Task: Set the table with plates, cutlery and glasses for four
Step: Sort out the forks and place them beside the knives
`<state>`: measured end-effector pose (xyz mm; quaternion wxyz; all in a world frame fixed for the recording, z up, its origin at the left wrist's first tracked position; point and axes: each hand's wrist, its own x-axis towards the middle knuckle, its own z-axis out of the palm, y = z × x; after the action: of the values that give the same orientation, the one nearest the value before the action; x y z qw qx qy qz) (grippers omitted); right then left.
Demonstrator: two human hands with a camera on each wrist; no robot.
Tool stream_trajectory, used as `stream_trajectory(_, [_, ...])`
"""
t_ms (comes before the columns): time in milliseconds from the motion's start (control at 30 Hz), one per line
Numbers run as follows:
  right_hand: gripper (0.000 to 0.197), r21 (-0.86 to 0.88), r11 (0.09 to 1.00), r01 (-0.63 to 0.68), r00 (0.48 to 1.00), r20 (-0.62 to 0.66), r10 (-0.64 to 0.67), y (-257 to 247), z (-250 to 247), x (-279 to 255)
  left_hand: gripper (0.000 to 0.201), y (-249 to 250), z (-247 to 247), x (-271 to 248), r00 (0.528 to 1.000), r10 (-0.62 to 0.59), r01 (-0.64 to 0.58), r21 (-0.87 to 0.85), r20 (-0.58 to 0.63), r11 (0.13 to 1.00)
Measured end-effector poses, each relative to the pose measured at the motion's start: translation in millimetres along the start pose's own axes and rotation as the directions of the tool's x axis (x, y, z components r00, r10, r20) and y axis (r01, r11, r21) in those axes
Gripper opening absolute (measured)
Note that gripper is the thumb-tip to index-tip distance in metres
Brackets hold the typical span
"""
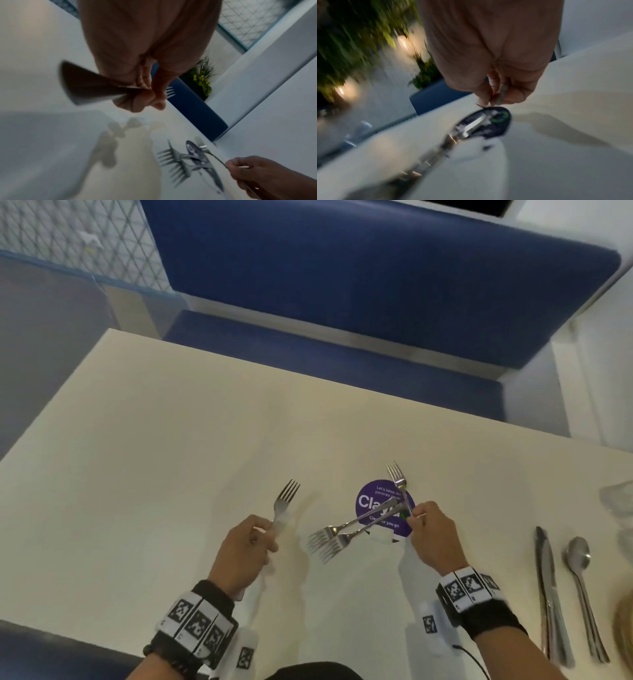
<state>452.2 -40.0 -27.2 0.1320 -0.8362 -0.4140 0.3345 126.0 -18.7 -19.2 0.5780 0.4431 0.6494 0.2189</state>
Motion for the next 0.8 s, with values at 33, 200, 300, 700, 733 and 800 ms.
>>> stream_trajectory(33, [0.004, 0.082, 0.996, 0.032, 0.999, -0.022, -0.03, -8, -3, -13, 0.016, 5, 5, -1, 1.0, 0.002, -0.002, -0.024, 0.001, 1.0])
stream_trajectory(200, [0.01, 0.577, 0.817, -0.021, 0.986, 0.147, -0.079, -65, 22, -91, 0.027, 21, 42, -5, 0.987, -0.131, 0.153, -0.277, 0.095, 0.949])
stream_trajectory(300, [0.009, 0.647, 0.753, -0.119, 0.971, 0.235, -0.049, -92, 60, -113, 0.026, 33, 61, -11, 0.962, -0.237, 0.274, -0.449, 0.138, 0.85])
stream_trajectory(700, [0.012, -0.319, 0.872, 0.371, 0.923, 0.231, -0.308, -77, 41, -35, 0.03, 11, 27, -16, 0.975, -0.22, 0.211, -0.372, 0.019, 0.904])
stream_trajectory(733, [0.018, -0.428, 0.79, 0.439, 0.896, 0.278, -0.347, -73, 39, -22, 0.028, 9, 23, -15, 0.976, -0.215, 0.208, -0.356, 0.02, 0.911])
stream_trajectory(800, [0.03, -0.537, 0.655, 0.531, 0.842, 0.417, -0.342, -66, 39, -2, 0.027, 4, 15, -15, 0.978, -0.207, 0.201, -0.327, 0.018, 0.923])
